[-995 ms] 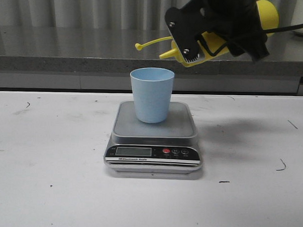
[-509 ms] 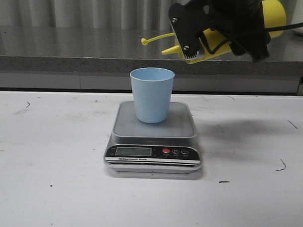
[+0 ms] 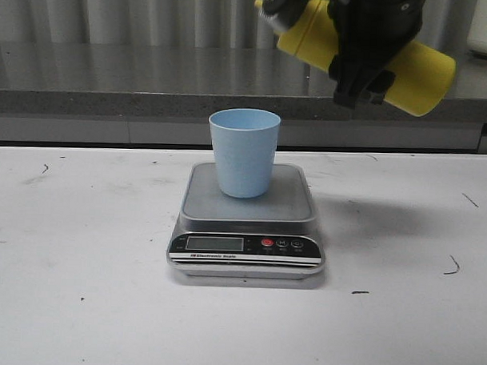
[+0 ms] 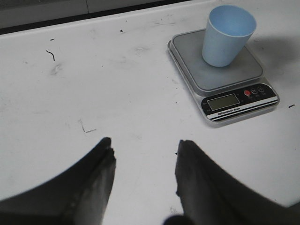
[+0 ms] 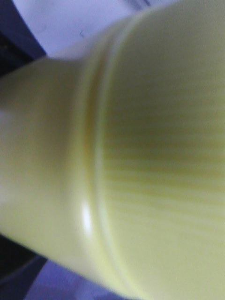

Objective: Pour seasoning into cup on scale with both arms
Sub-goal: 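Turn the yellow bottle upright with the right gripper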

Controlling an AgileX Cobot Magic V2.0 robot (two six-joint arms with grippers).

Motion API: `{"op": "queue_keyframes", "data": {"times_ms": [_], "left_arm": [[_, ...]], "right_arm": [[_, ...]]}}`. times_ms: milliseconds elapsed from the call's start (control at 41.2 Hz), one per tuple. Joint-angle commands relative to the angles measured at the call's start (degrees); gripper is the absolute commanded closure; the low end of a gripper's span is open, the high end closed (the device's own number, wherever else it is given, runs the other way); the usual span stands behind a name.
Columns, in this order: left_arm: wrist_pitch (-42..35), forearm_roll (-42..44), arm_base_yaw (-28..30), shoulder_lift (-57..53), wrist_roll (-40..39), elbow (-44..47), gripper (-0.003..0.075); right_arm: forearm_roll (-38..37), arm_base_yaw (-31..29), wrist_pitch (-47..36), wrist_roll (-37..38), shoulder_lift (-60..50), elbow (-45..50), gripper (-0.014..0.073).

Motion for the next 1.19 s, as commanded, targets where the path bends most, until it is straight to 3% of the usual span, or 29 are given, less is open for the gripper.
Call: {"op": "queue_keyframes", "data": {"times_ms": [0,97,315,388,509,631,776,898,1165], "left_arm": [[-3.8,-0.5,0.1,0.0,-0.2,-1.6,0.0407],[-3.8,-0.5,0.1,0.0,-0.2,-1.6,0.0407],[-3.8,-0.5,0.1,0.0,-0.2,-1.6,0.0407],[-3.8,-0.5,0.1,0.0,-0.2,-1.6,0.0407],[-3.8,-0.5,0.1,0.0,-0.2,-1.6,0.0407],[-3.8,-0.5,0.1,0.0,-0.2,-1.6,0.0407],[-3.8,-0.5,0.1,0.0,-0.2,-1.6,0.0407],[-3.8,-0.5,0.1,0.0,-0.2,-1.6,0.0407],[-3.8,-0.5,0.1,0.0,-0.2,-1.6,0.0407]], "right_arm": [[3.8,-1.7,-5.8,1.5,-8.1,-1.6,0.0249],[9.0,-3.9,-12.6,3.0,-13.5,1.1,0.0249],[9.3,-10.3,-26.1,9.5,-22.7,13.7,0.0253],[9.2,-13.9,-33.9,12.3,-24.6,19.2,0.0253],[9.2,-21.2,-54.0,15.4,-25.4,28.3,0.0253],[9.5,-27.9,-69.5,15.4,-23.5,34.9,0.0253],[9.5,-32.9,-78.6,15.3,-18.5,37.3,0.0253],[10.7,-34.2,-86.2,15.2,-13.5,37.3,0.0252],[17.0,-34.2,-102.6,4.4,-2.5,37.2,0.0252]]}}
